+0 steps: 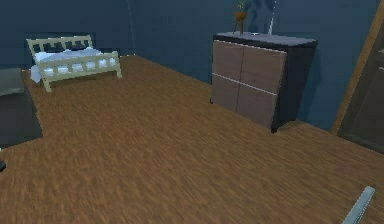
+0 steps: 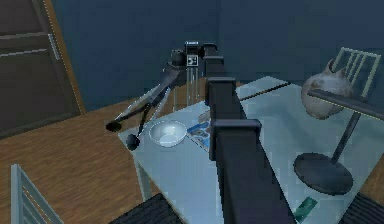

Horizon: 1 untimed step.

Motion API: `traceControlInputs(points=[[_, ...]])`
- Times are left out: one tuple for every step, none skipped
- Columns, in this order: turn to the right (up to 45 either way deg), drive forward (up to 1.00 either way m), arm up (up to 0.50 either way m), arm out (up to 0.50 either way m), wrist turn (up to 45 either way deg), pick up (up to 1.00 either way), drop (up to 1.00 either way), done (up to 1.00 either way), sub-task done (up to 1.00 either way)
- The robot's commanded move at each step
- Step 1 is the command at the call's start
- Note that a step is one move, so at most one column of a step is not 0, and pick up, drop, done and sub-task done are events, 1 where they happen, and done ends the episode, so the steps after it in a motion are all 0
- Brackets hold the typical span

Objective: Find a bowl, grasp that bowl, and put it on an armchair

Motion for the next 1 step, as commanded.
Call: traceControlInputs(points=[[0.0,0.0,0.0,0.0,45.0,0.0,0.0,0.0,0.0]])
